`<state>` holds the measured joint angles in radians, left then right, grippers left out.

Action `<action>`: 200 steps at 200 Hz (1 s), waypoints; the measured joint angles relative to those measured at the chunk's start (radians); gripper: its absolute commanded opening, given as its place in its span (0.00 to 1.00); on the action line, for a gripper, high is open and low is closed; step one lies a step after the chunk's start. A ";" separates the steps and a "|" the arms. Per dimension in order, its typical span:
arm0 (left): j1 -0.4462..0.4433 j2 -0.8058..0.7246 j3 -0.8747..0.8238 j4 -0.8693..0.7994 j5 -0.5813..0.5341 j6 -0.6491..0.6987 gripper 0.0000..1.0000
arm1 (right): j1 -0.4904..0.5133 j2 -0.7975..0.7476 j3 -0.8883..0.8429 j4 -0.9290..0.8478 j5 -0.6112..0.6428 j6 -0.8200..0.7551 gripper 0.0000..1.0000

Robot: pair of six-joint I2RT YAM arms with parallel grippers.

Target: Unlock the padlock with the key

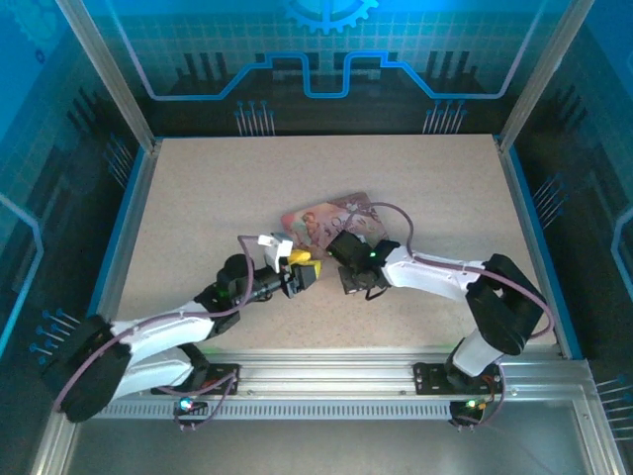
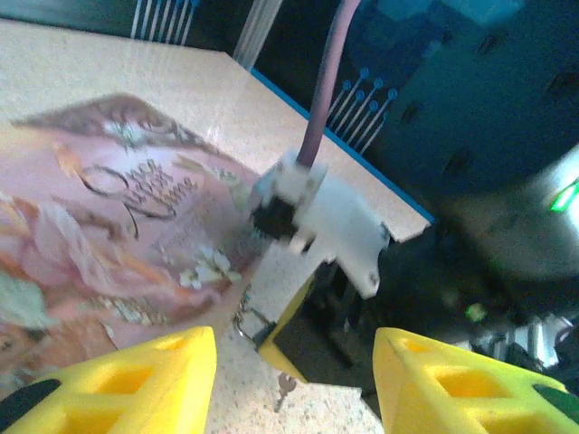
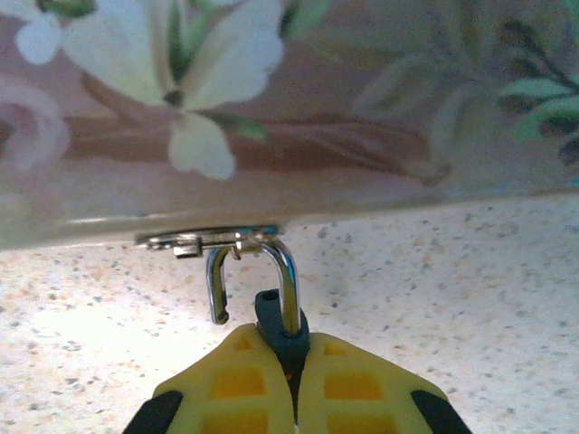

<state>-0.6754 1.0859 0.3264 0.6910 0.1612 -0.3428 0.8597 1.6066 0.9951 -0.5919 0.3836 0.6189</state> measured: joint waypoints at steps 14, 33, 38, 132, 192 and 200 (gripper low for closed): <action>0.028 -0.062 0.024 -0.090 -0.006 0.032 0.53 | 0.025 0.036 0.035 -0.039 0.059 -0.019 0.00; 0.077 -0.092 0.044 -0.190 -0.008 0.053 0.55 | 0.049 0.071 0.053 -0.055 0.115 -0.025 0.00; 0.092 -0.091 0.051 -0.214 -0.008 0.055 0.55 | 0.050 0.074 0.052 -0.056 0.122 -0.025 0.00; 0.262 0.301 0.505 -0.483 0.012 0.141 0.66 | -0.036 -0.048 -0.113 0.090 0.014 -0.035 0.00; 0.325 0.602 0.595 -0.450 0.192 0.135 0.67 | -0.196 -0.105 -0.163 0.154 -0.146 -0.128 0.00; 0.325 0.604 0.594 -0.432 0.208 0.128 0.66 | -0.228 -0.124 -0.179 0.167 -0.171 -0.131 0.00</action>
<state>-0.3504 1.6897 0.9203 0.2588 0.3691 -0.2146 0.6319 1.4830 0.8162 -0.4252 0.2131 0.4877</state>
